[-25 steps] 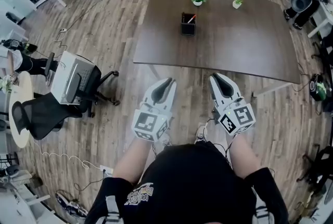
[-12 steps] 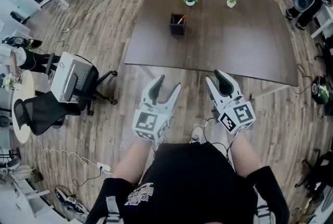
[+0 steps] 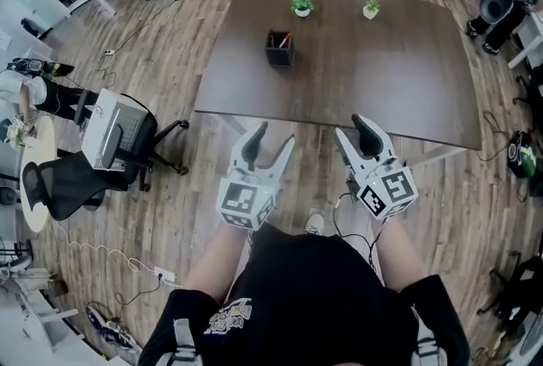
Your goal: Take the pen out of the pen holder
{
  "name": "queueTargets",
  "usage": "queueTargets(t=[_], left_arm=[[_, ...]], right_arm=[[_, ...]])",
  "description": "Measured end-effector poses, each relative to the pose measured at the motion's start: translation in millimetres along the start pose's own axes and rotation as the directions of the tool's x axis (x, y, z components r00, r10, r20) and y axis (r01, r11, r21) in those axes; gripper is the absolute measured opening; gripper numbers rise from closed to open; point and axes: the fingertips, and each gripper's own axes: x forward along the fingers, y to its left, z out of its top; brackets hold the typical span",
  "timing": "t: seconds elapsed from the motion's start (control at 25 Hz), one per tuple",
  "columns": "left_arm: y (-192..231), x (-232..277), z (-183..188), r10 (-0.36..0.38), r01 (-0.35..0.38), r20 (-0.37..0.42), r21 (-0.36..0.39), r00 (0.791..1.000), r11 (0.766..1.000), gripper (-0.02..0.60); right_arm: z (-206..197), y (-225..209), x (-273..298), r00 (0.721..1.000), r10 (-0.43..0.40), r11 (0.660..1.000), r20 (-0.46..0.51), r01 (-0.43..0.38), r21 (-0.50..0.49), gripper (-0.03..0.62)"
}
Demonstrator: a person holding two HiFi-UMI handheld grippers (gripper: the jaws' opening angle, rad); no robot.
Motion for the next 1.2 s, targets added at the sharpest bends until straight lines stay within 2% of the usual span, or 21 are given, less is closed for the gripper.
queueTargets(t=[0.2,0.44,0.68,0.84,1.2], left_arm=[[9.7,18.4,-1.1,-0.014,0.014,-0.004,-0.003,1.0,1.0,0.221],[52.4,41.6,-2.6,-0.044,0.044,0.006,-0.018,0.999,0.999,0.221],[99.8,74.4,-5.5,-0.113,0.113,-0.004,-0.025,0.994,0.993,0.224],[139.9,95.2,-12.0,-0.155,0.155,-0.023,-0.004,0.988,0.988,0.224],[211.9,132.1,-20.3,-0.259,0.259,-0.043,-0.006,0.965,0.966,0.222]], right_arm=[[-2.0,-14.4,11.7,1.0,-0.021,1.0,-0.002,0.021,0.003,0.203],[-6.7,-16.9,53.0,0.999,-0.05,0.999,-0.019,0.05,-0.016,0.216],[-11.0,-24.2,107.9,0.994,-0.104,0.995,-0.039,0.103,-0.014,0.229],[-12.8,-23.6,154.3,0.99,-0.136,0.991,-0.04,0.135,-0.019,0.23],[-23.4,-27.2,234.1,0.973,-0.225,0.974,-0.054,0.224,-0.018,0.238]])
